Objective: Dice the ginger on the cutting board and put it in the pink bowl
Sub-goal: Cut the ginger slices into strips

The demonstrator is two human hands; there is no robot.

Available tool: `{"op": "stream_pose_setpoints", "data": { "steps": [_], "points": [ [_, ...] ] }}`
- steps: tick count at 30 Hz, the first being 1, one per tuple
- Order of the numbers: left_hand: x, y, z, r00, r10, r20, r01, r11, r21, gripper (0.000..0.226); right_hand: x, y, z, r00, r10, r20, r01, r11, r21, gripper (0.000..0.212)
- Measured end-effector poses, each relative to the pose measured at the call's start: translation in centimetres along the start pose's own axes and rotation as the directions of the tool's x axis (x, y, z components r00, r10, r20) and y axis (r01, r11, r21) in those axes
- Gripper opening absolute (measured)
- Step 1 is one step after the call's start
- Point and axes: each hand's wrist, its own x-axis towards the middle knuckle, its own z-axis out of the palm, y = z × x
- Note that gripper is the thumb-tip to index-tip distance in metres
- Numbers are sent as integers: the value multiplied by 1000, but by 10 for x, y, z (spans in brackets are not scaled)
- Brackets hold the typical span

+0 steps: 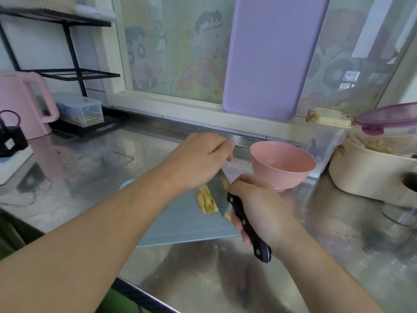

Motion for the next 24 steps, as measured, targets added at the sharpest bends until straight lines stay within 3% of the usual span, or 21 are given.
{"op": "stream_pose_setpoints", "data": {
  "steps": [6,9,14,18,24],
  "points": [
    [-3,-7,-3,987,10,-162,-20,998,-55,21,0,-1,-9,1000,17,3,-17,997,73,18],
    [-8,-9,1,980,-87,-178,73,994,-83,17,2,0,-12,999,49,11,-50,991,124,20],
    [-25,-26,24,950,-301,-81,288,947,-142,23,5,4,-16,984,170,48,-176,966,191,37],
    [-44,-39,41,937,-348,-23,343,931,-128,25,10,6,-21,959,245,139,-276,921,276,43],
    [-57,-39,49,955,-295,-33,289,949,-127,16,15,10,-30,939,223,261,-304,894,330,41]
  ]
}}
